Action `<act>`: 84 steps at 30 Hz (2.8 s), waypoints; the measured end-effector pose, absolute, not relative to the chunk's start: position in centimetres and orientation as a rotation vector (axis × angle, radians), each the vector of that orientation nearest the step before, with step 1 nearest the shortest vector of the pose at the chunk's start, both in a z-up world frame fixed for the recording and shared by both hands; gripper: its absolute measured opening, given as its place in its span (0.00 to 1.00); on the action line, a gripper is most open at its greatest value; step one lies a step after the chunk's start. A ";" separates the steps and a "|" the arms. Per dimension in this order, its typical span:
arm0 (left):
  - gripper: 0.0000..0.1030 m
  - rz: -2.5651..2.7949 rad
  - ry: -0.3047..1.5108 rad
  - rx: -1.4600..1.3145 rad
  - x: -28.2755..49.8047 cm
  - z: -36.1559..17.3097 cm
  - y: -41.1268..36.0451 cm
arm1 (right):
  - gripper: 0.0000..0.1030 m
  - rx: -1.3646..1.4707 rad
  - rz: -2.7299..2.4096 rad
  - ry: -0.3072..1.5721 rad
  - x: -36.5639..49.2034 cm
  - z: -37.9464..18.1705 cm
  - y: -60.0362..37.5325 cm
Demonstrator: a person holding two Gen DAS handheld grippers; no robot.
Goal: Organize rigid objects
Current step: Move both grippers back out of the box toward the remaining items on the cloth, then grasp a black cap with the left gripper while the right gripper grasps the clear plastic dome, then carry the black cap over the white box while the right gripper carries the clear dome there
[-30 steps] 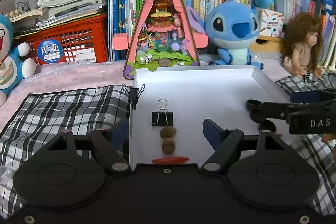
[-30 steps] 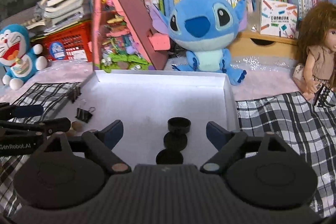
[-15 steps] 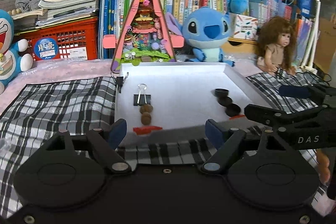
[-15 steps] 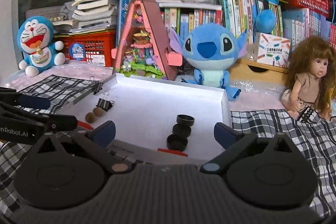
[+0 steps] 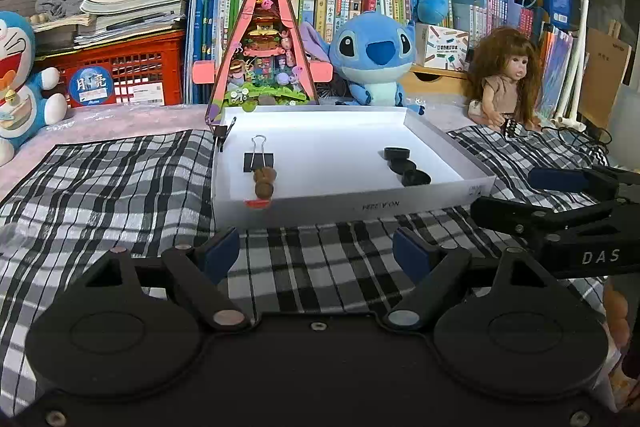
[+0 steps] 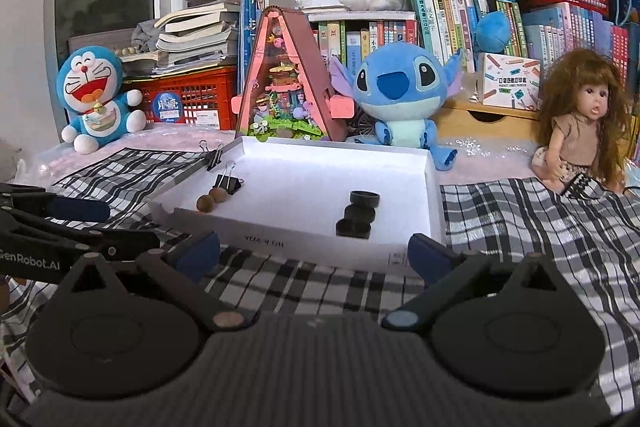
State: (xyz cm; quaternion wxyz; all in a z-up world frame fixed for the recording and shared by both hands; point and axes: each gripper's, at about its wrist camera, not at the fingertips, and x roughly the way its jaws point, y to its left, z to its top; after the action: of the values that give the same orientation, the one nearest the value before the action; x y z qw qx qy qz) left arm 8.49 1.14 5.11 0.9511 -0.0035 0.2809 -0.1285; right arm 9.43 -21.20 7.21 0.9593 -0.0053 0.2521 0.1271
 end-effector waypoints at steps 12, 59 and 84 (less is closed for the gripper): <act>0.81 -0.247 0.587 -0.023 5.5 3.6 1.8 | 1.00 -0.035 0.247 0.474 5.4 6.3 -21.5; 0.57 -0.310 0.611 0.061 1.8 0.2 -0.9 | 0.42 -0.155 0.391 0.535 -0.3 2.4 -17.5; 0.29 -0.255 0.596 0.026 3.1 0.9 -1.0 | 0.28 -0.130 0.299 0.533 0.6 3.1 -18.6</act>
State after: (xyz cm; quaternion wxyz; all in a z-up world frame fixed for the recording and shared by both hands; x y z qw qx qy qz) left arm 3.15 -1.03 0.93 0.9479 0.0126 0.2926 -0.1251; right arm 0.60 -18.63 3.10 0.9516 -0.0639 0.2622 0.1470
